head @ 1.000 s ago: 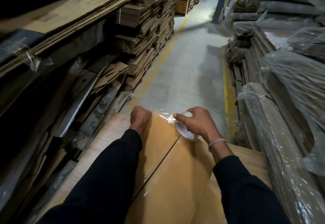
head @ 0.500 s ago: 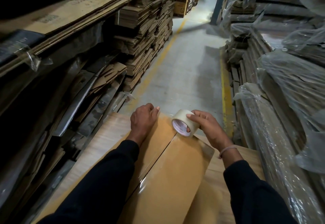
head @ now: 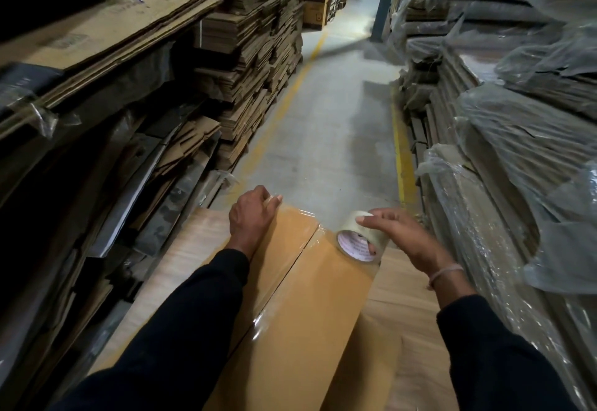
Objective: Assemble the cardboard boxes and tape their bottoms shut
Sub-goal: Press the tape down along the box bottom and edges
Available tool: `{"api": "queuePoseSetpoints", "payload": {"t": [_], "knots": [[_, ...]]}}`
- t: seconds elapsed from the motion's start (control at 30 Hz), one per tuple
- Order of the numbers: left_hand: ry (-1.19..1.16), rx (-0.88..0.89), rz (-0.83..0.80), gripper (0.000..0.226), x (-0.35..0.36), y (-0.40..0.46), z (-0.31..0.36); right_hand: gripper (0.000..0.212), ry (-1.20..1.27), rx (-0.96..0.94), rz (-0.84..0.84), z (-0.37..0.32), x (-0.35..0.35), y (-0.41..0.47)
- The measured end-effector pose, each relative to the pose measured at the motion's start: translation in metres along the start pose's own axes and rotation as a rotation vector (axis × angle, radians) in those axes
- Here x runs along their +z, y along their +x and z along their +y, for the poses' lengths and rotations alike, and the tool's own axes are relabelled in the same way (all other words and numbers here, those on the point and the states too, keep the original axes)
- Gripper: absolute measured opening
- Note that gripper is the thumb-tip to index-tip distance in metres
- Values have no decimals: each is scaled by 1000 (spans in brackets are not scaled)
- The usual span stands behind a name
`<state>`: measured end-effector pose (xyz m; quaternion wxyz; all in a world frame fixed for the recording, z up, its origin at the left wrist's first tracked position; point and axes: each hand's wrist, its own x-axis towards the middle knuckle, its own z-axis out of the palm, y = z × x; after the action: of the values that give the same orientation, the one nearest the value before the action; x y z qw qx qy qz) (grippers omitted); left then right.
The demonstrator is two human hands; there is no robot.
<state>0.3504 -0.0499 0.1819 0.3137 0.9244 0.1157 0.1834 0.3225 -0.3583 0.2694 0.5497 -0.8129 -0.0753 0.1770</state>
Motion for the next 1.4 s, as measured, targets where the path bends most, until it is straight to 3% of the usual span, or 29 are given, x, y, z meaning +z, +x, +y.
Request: {"api": "queuePoseSetpoints", "payload": {"t": [0.17,0.3,0.37,0.53,0.7,0.93,1.2,1.4], "knots": [[32,-2,-6,33,2,1,2,45,10,-44,-7,13,-6,-11],[36,-7,-9,35,1,1,0,67,-493,70,193,11,-21,-17],[40,-5,-8,36,0,1,2,70,-455,101,203,21,-27,-24],[51,-25,-16,38,0,1,4,56,-145,48,135,29,-39,-42],[53,-32,-18,39,0,2,3,62,-603,187,206,38,-40,-49],[40,-27,-8,38,-1,1,4,72,-654,188,307,53,-28,-57],[53,-22,0,37,1,0,5,84,-603,202,286,90,-19,-47],[77,24,40,19,5,-5,8,87,-542,206,311,111,-16,-47]]}}
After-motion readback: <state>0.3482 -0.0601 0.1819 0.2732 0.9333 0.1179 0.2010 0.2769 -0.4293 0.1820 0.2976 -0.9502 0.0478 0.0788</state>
